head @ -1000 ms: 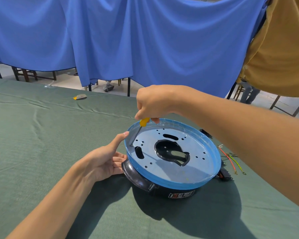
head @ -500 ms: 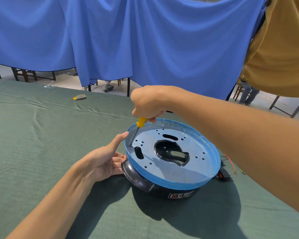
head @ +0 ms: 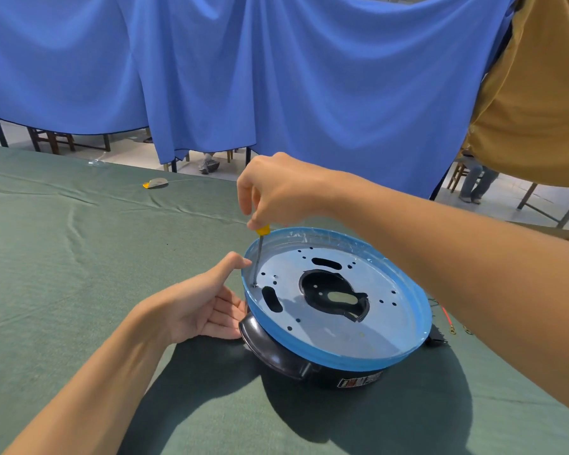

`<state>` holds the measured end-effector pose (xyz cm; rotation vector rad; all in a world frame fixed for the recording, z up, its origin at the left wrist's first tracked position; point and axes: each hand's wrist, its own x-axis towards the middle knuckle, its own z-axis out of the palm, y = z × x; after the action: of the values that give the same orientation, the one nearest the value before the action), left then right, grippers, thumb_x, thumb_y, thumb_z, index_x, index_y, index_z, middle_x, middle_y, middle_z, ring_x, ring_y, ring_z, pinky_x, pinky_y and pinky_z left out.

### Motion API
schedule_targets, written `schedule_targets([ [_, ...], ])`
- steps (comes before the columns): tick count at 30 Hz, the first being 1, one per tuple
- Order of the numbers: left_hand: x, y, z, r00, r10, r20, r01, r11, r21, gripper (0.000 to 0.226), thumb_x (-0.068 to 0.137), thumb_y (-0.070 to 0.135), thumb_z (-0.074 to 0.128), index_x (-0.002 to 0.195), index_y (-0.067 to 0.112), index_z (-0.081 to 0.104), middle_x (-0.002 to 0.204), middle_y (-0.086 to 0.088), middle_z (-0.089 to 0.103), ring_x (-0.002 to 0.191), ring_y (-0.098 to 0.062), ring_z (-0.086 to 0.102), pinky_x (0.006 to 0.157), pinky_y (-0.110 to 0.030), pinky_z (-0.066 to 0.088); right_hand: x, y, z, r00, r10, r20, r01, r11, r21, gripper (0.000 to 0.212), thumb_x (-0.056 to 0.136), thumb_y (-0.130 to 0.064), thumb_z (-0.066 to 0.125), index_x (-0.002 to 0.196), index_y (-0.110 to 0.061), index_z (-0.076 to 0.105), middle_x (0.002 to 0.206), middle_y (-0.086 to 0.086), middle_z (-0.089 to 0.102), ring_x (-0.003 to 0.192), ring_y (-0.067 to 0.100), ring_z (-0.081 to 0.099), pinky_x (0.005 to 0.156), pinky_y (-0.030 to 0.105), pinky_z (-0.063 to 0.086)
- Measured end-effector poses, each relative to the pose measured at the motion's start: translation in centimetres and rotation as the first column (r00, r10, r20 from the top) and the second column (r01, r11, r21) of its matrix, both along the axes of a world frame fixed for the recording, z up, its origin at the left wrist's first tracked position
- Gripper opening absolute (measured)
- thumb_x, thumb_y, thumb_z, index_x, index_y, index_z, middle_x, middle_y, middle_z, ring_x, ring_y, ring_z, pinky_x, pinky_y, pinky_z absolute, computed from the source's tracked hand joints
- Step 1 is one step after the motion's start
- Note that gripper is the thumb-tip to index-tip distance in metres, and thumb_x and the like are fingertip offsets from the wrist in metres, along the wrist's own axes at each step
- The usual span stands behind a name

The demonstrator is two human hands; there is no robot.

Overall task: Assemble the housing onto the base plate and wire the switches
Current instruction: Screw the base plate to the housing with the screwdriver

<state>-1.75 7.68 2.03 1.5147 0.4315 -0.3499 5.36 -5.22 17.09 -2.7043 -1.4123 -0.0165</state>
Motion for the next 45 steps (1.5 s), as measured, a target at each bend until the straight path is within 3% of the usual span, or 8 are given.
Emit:
schedule_targets([
  [5,-0.4,-0.6,0.9,0.996,-0.086,-0.026,0.090,0.969,0.231,0.091,0.048,0.099,0.045,0.066,0.012,0.062,0.065,-0.008,0.057,0.048,-0.018,0.047,0.045,-0.023,0.033,-0.6,-0.4,0.0,0.999,0.041,0.021,-0.042,0.998,0.037,0.011,0.083,-0.019,0.074,0.091,-0.016,0.069,0.093,0.005,0.069,0.068,0.012,0.065,0.047,0.019,0.042],
  [10,-0.5,-0.8,0.9,0.995,-0.092,-0.043,0.101,0.936,0.337,0.067,0.077,0.080,0.043,0.061,0.015,0.056,0.058,0.002,0.035,0.046,-0.013,0.016,0.044,-0.023,0.010,-1.0,-1.0,-1.1,0.996,0.087,0.038,-0.088,0.996,0.033,0.008,0.084,-0.021,0.074,0.088,-0.018,0.068,0.092,0.001,0.065,0.078,0.009,0.055,0.054,0.021,0.041],
  [24,-0.5,-0.9,0.7,0.990,0.010,0.142,-0.095,0.787,0.609,0.059,0.086,0.059,0.054,0.046,0.018,0.064,0.045,0.004,0.042,0.039,-0.012,0.027,0.041,-0.021,0.023,-1.5,-1.1,-2.5,0.987,0.141,0.078,-0.146,0.987,0.063,0.007,0.084,-0.018,0.072,0.090,-0.017,0.070,0.088,-0.006,0.058,0.083,0.013,0.059,0.057,0.016,0.043],
  [30,-0.2,-1.4,1.0,0.795,0.070,0.602,-0.508,0.619,0.599,0.029,0.087,0.037,0.064,0.066,0.018,0.065,0.061,0.006,0.062,0.060,-0.017,0.056,0.056,-0.030,0.040,-1.5,-1.3,-2.4,0.985,0.147,0.089,-0.153,0.987,0.056,0.009,0.083,-0.025,0.074,0.085,-0.021,0.067,0.089,-0.004,0.061,0.079,0.013,0.055,0.056,0.019,0.042],
  [32,-0.4,-1.4,1.6,0.725,0.024,0.689,-0.498,0.709,0.500,0.010,0.083,0.026,0.064,0.075,0.029,0.070,0.073,0.010,0.068,0.072,-0.010,0.061,0.065,-0.029,0.047,-1.5,-1.3,-2.5,0.984,0.148,0.099,-0.153,0.987,0.051,0.009,0.083,-0.025,0.075,0.085,-0.022,0.067,0.090,-0.002,0.061,0.079,0.014,0.056,0.060,0.024,0.046],
  [35,-0.9,-1.3,2.0,0.773,-0.137,0.620,-0.300,0.782,0.546,0.024,0.068,0.030,0.055,0.081,0.030,0.075,0.087,0.014,0.071,0.092,-0.009,0.062,0.088,-0.037,0.048,-1.5,-1.4,-2.6,0.985,0.136,0.106,-0.142,0.989,0.051,0.010,0.083,-0.024,0.074,0.086,-0.023,0.065,0.091,-0.001,0.060,0.080,0.015,0.057,0.061,0.025,0.047],
  [41,-1.3,-1.2,1.9,0.802,-0.363,0.474,-0.223,0.554,0.802,0.016,0.065,0.048,0.063,0.076,0.043,0.074,0.113,0.033,0.048,0.116,0.005,0.027,0.094,-0.025,0.009,-1.9,-1.5,-3.0,0.988,0.086,0.131,-0.098,0.991,0.089,0.023,0.084,-0.024,0.070,0.070,-0.029,0.053,0.091,0.002,0.056,0.078,0.020,0.058,0.053,0.024,0.036],
  [45,-1.5,-1.3,2.4,0.726,-0.259,0.637,-0.346,0.663,0.663,0.016,0.064,0.050,0.084,0.075,0.042,0.075,0.089,0.030,0.068,0.104,0.002,0.054,0.105,-0.044,0.027,-2.4,-1.1,-3.0,0.984,0.054,0.169,-0.070,0.994,0.089,0.036,0.086,-0.020,0.067,0.062,-0.028,0.041,0.081,0.000,0.050,0.065,0.019,0.053,0.046,0.024,0.029],
])
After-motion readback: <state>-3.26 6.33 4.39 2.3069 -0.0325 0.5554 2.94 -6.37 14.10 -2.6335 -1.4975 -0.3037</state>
